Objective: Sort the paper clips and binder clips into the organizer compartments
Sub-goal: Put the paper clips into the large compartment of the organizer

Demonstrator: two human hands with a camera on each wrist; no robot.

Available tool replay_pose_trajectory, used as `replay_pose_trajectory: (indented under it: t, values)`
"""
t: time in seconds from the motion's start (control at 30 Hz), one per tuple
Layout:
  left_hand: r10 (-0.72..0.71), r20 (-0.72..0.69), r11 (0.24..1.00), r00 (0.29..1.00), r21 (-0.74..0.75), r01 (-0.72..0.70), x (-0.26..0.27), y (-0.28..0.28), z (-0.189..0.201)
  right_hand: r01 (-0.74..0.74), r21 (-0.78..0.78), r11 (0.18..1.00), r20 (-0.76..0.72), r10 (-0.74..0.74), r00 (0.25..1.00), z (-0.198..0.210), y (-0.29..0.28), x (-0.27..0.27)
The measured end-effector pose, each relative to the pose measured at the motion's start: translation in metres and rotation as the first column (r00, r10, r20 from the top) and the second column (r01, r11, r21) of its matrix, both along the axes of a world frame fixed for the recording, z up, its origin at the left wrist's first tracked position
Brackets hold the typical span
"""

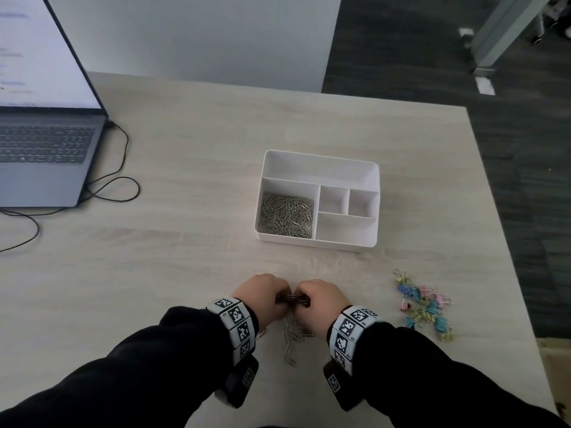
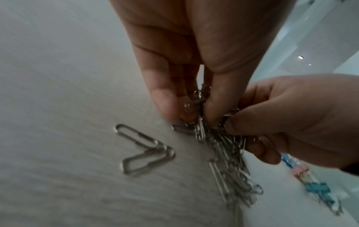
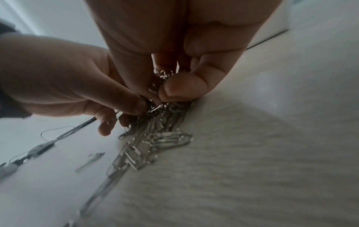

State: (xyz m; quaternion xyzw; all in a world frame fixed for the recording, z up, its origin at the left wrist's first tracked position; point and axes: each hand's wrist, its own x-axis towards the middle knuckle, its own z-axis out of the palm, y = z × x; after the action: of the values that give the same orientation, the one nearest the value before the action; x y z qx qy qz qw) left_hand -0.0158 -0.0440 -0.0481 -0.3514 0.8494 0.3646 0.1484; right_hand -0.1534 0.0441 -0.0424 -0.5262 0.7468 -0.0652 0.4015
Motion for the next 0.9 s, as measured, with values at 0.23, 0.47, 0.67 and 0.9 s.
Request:
replay_pose_trajectory:
  t: [0.23,0.47,0.67,0.9]
  values:
    - [0.279,-0.096,0.934,0.955,0.258,-0.247,0.002,-0.021,0.016,0.259,0.014,0.966,0.2,-0.256,0.946,0.011,-0.008,-0.013]
    - [0.476,-0.207,0.857,0.855,0.33,-0.396,-0.013,-0.067,0.046,0.439,-0.001,0.898,0.303,-0.418,0.856,0.039,-0.049,-0.031]
    - [0.458,-0.258,0.889,0.851,0.121,-0.442,-0.035,-0.103,0.054,0.429,-0.112,0.896,0.214,-0.4,0.891,0.047,-0.097,-0.044]
    - [0.242,-0.15,0.958,0.959,-0.119,-0.261,-0.045,-0.116,0.058,0.135,-0.156,0.978,-0.086,-0.15,0.985,0.049,-0.128,-0.05]
